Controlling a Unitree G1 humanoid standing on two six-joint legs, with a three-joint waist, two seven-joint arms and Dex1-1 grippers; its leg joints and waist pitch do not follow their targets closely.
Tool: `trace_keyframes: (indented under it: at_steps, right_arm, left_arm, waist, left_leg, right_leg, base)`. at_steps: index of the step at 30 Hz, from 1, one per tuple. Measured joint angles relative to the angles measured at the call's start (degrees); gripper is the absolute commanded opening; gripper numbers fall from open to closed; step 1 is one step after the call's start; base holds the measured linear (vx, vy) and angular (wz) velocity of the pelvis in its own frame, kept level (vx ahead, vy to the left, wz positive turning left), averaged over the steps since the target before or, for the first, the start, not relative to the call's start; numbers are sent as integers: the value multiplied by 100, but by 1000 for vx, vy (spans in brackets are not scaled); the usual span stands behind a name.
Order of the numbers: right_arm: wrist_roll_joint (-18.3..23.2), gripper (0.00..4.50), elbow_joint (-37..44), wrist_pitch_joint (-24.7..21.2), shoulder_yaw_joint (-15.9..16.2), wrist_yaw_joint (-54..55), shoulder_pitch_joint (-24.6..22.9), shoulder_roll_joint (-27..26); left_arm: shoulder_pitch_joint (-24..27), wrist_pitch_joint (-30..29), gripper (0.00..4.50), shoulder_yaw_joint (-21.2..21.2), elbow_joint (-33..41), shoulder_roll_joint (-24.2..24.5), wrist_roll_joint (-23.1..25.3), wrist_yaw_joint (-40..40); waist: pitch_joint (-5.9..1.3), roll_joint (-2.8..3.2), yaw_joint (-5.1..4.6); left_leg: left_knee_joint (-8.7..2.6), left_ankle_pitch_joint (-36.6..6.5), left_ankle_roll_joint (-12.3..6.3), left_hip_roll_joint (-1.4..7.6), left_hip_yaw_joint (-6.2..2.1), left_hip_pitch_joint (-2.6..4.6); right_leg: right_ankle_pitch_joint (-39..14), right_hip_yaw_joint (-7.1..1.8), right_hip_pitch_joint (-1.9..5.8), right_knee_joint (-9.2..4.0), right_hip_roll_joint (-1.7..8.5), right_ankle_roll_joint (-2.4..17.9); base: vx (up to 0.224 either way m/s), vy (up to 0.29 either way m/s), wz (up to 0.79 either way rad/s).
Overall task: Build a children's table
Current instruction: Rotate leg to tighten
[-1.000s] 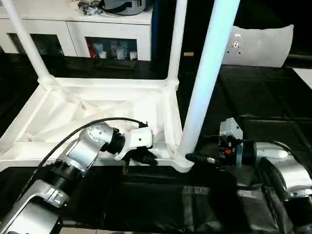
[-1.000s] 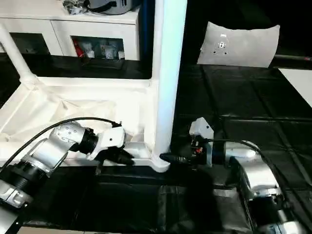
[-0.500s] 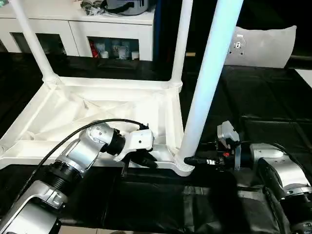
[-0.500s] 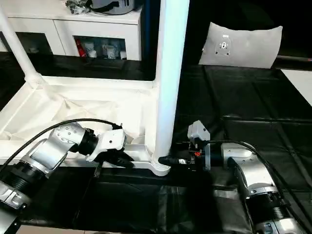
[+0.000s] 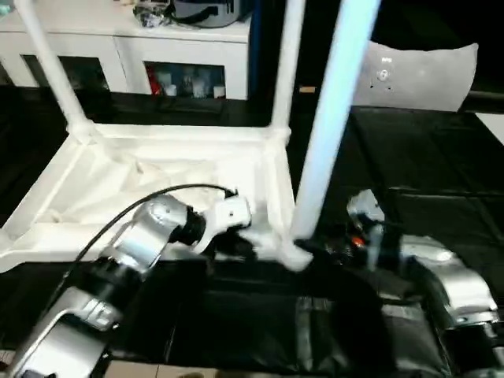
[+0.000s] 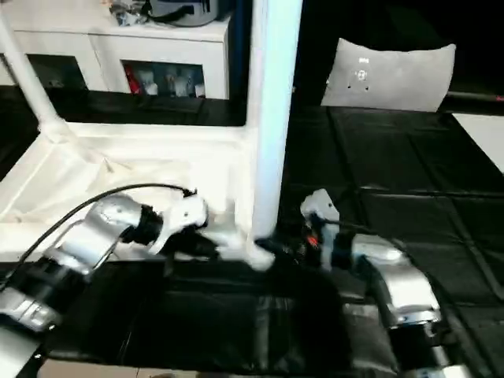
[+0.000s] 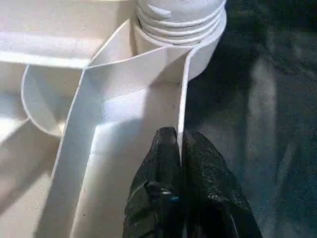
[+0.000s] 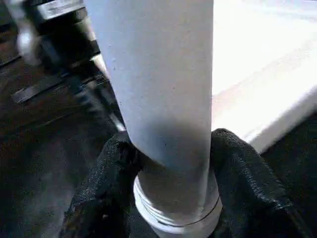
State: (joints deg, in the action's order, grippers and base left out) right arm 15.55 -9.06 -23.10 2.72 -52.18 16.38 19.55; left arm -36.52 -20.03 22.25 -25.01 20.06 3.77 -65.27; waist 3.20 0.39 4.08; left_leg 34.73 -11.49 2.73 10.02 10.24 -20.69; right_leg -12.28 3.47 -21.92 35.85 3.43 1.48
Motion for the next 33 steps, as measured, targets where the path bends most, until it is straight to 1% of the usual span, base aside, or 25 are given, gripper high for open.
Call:
trace_keyframes:
  at_steps: [3, 6, 7, 9, 11, 12, 14, 15, 16, 17, 21, 22, 23, 24, 27, 29, 30, 33]
  right_arm:
    - [-291, 194, 16, -254, -234, 1235, 121, -596]
    - [-516, 194, 18, -452, -424, 2288, 282, -1040]
    - [-549, 229, 18, -460, -460, 2481, 307, -1116]
    - [-611, 264, 36, -435, -467, 2685, 345, -1166]
    - [-612, 282, 93, -419, -484, 2715, 324, -1215]
    - [-602, 294, 127, -422, -491, 2715, 312, -1215]
    - [-600, 302, 182, -408, -491, 2678, 280, -1210]
    - [-599, 318, 221, -378, -487, 2630, 235, -1206]
    - [-595, 318, 225, -357, -481, 2579, 221, -1186]
    - [-578, 339, 227, -327, -461, 2501, 205, -1126]
    - [-402, 373, 234, -164, -425, 2063, 101, -895]
    - [-395, 383, 234, -98, -383, 1926, 88, -800]
    - [-390, 383, 234, -37, -346, 1790, 68, -701]
    - [-389, 392, 234, 88, -272, 1518, 29, -504]
    - [-385, 392, 233, 275, -219, 911, -25, -94]
    - [-358, 392, 233, 395, -162, 508, -26, 134]
    - [-296, 392, 219, 495, -65, 156, -27, 351]
    - [-214, 392, 128, 696, -5, -463, -9, 658]
  left_arm:
    - [-180, -400, 0, -159, -280, -434, 78, 703]
    - [-287, -674, 0, -294, -452, -880, 110, 1345]
    - [-315, -711, 0, -323, -497, -977, 110, 1459]
    - [-349, -723, 0, -335, -527, -1071, 109, 1577]
    - [-359, -717, 0, -357, -526, -1081, 108, 1572]
    - [-370, -703, 0, -360, -526, -1080, 106, 1555]
    - [-374, -613, 0, -341, -526, -1047, 106, 1502]
    - [-374, -587, 0, -333, -525, -1027, 105, 1461]
    - [-374, -558, 0, -322, -525, -1006, 105, 1424]
    - [-373, -498, 0, -295, -525, -967, 105, 1365]
    - [-304, -260, 0, -198, -430, -735, 100, 1100]
    - [-258, -193, 0, -184, -372, -675, 96, 1023]
    - [-216, -128, 0, -177, -332, -628, 88, 930]
    - [-193, -8, 0, -141, -317, -535, 78, 775]
    - [-117, 276, 0, -63, -273, -354, 29, 363]
    - [-116, 463, 0, 2, -273, -226, 30, 155]
    - [-100, 641, 0, 56, -271, -118, 7, -54]
    - [-13, 979, 0, 109, -271, 60, -96, -446]
  waist:
    - [0, 3, -132]
    - [0, 3, -232]
    - [0, 3, -240]
    - [0, 3, -241]
    - [0, 4, -231]
    - [0, 4, -222]
    - [0, 4, -217]
    - [0, 4, -218]
    - [0, 4, -221]
    - [1, 2, -222]
    - [2, 1, -212]
    - [2, 1, -209]
    - [2, 1, -203]
    - [2, 1, -186]
    - [2, 1, -107]
    - [2, 1, -72]
    - [2, 1, -55]
    - [2, 1, -39]
  left_leg:
    - [-2, 9, 12, -4, 0, 10]
    - [-8, 10, 13, -4, 0, 9]
    - [-13, 10, 13, -4, 0, 7]
    - [-30, 11, 15, -2, -2, -2]
    - [-44, 15, 13, 1, -8, -30]
    - [-46, 33, -15, 4, -11, -31]
    - [-45, 34, -17, 4, -12, -47]
    - [-44, 33, -18, 4, -11, -52]
    - [-43, 33, -19, 4, -12, -52]
    - [-43, 33, -19, 4, -11, -54]
    - [-44, 33, -19, 5, -12, -54]
    - [-44, 33, -19, 5, -11, -55]
    - [-44, 33, -19, 5, -12, -55]
    - [-43, 32, -19, 5, -12, -58]
    - [-42, 35, -25, 5, -11, -62]
    - [-39, 38, -30, 5, -11, -62]
    - [-38, 39, -32, 5, -12, -61]
    - [-37, 39, -31, 5, -12, -48]
  right_leg:
    - [3, -4, 3, -5, 2, -4]
    - [18, -5, 2, -13, 2, -1]
    - [23, -4, -1, -15, 1, -5]
    - [21, 0, -11, -19, -3, -10]
    - [17, 10, -22, -25, -5, -15]
    - [17, 16, -32, -27, -6, -16]
    - [17, 17, -47, -28, -6, -15]
    - [17, 17, -50, -31, -6, -15]
    - [18, 17, -50, -34, -6, -14]
    - [18, 17, -50, -37, -5, -14]
    - [18, 19, -50, -38, -5, -14]
    - [18, 19, -50, -39, -5, -14]
    - [18, 20, -48, -40, -5, -14]
    - [18, 21, -48, -43, -4, -14]
    - [19, 22, -44, -49, -4, -13]
    - [22, 22, -43, -48, -3, -12]
    - [23, 23, -41, -49, -2, -13]
    - [23, 24, -25, -49, -1, -13]
  base:
    - [0, 0, 0]
    - [0, 0, 0]
    - [0, 0, 0]
    - [0, 0, 0]
    - [0, 0, 0]
    - [0, 0, 0]
    - [0, 0, 0]
    - [0, 0, 0]
    - [0, 0, 0]
    - [0, 0, 0]
    - [0, 0, 0]
    - [0, 0, 0]
    - [0, 0, 0]
    - [0, 0, 0]
    - [0, 0, 0]
    - [0, 0, 0]
    - [0, 0, 0]
    - [0, 0, 0]
